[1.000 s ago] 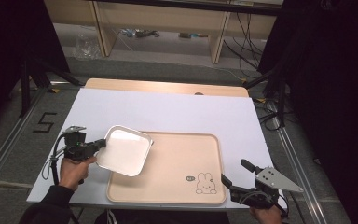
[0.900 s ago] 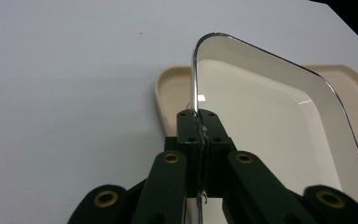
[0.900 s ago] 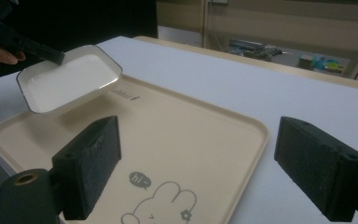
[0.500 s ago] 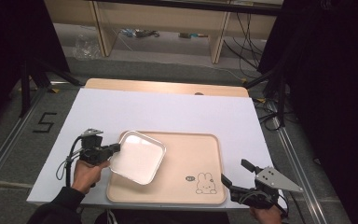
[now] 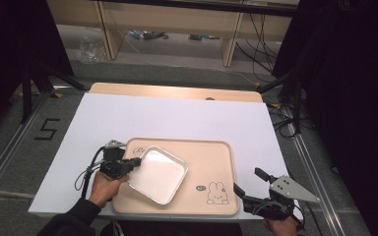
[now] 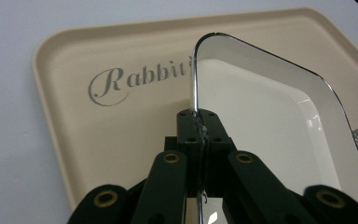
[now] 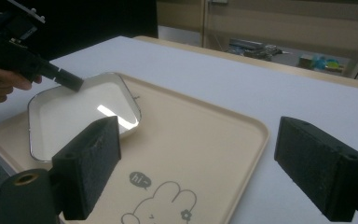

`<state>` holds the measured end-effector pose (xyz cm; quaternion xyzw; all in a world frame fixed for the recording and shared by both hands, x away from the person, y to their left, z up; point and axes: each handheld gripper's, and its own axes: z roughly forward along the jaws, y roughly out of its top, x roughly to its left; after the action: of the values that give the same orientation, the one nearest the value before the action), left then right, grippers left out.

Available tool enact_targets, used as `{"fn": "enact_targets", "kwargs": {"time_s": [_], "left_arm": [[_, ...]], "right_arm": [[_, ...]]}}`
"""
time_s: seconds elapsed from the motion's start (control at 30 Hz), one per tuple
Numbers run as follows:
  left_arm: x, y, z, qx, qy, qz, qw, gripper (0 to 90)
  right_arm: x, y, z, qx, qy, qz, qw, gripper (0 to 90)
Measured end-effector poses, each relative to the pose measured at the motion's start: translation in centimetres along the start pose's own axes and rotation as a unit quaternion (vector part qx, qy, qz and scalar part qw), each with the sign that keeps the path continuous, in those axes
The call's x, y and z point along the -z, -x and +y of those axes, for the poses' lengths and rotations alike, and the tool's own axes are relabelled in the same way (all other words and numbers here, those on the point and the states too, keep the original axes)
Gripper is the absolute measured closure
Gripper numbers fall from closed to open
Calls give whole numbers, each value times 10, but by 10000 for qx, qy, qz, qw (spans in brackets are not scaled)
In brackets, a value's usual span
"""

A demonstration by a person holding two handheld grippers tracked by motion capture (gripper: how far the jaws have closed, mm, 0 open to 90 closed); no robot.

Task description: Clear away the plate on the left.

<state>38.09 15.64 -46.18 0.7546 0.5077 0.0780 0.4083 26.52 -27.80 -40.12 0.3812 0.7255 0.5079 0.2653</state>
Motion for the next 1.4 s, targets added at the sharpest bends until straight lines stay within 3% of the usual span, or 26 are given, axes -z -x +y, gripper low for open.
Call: {"fn": "enact_targets", "kwargs": {"time_s": [0.1,0.23,0.5,0.6,0.63,0.8,0.83,0.93,1.03,1.13,1.17,1.23,1.3,1.37,1.4], "left_arm": [[-5,3,-1,-126,-123,33,9998,882],[-12,5,-2,-34,-134,-41,9999,882],[-21,11,-8,-110,-314,-162,9993,874],[-22,13,-9,-175,-358,-165,9991,868],[-21,15,-10,-282,-427,-149,9986,864],[-22,16,-13,-264,-513,-79,9983,844],[-21,16,-13,-404,-634,-116,9971,844],[-18,20,-16,-455,-677,-177,9965,826],[-14,28,-19,-797,-844,-71,9932,801],[-14,28,-21,-780,-934,-101,9925,789],[-13,29,-21,-778,-933,-98,9925,788],[-13,29,-22,-737,-886,-105,9933,786],[-10,28,-22,-777,-1015,-140,9917,782],[-10,29,-24,-682,-921,-132,9933,776],[-8,27,-24,-748,-1026,-161,9918,775]], "right_arm": [[-1,-1,0,-83,8,104,9999,152],[0,0,0,-6,21,-1,10000,152],[0,0,0,-14,40,30,10000,152],[-1,0,-1,-25,94,35,9999,152],[-1,0,-1,-8,102,23,9999,152],[0,0,0,0,80,43,10000,152],[0,0,0,0,80,43,10000,152],[0,0,0,10,56,16,10000,152],[-1,0,0,-7,98,26,9999,152],[0,0,0,-1,93,35,10000,152],[-2,-1,-1,-107,115,109,9998,152],[-1,0,0,-4,103,25,9999,152],[-1,0,0,-4,108,26,9999,152],[-1,0,0,-4,105,23,9999,152],[-1,0,0,-3,91,30,10000,152]]}}
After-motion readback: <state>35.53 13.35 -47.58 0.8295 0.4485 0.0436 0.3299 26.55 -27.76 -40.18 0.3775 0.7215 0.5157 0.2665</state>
